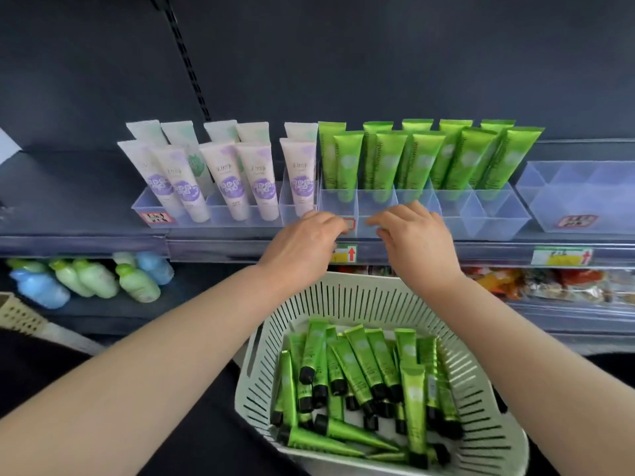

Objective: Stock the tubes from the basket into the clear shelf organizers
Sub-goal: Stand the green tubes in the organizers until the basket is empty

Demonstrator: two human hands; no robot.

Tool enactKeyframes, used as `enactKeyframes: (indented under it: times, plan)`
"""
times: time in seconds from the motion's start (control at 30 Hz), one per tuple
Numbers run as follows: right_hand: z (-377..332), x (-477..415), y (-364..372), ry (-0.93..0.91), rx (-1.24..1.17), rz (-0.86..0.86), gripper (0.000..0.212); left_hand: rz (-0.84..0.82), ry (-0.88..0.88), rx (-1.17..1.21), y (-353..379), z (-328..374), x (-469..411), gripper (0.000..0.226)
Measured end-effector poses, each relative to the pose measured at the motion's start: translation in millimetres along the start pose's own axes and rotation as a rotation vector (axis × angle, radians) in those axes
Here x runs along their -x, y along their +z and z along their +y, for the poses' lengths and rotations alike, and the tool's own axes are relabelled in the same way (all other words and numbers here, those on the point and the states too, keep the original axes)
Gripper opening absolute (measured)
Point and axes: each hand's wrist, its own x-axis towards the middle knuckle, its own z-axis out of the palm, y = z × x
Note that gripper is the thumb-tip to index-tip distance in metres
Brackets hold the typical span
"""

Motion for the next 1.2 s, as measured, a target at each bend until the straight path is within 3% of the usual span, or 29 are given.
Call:
enactKeyframes:
  times: [0.2,0.5,0.67,0.8,0.93,1.03,1.2]
  plan:
    - [23,77,32,0.078,0.075,-0.238,0.028,-0.143,-0.053,0.090,65,15,36,0.032]
    - [40,158,68,0.217,0.135,-0.814,0.048,-0.403,-0.170,0.114,141,34,85,0.035]
    - [40,166,74,0.238,0.245,-1.065,0.038,-0.411,-0.212,0.099,152,29,92,0.039]
    - [40,166,76,0.298,0.180,-1.108,0.038,-0.431,-0.262,0.119,155,23,91,0.048]
    - [38,161,67,0.426,-0.116,-1.065,0.036,-0.441,-0.304,0.114,159,21,89,0.048]
    - [35,158,53,0.341,-0.193,-1.040,0.028,-0.466,-0.318,0.090,162,22,86,0.047]
    - [32,136,23,0.212,-0.203,-0.843,0.018,-0.533,-0.363,0.038,171,28,78,0.044]
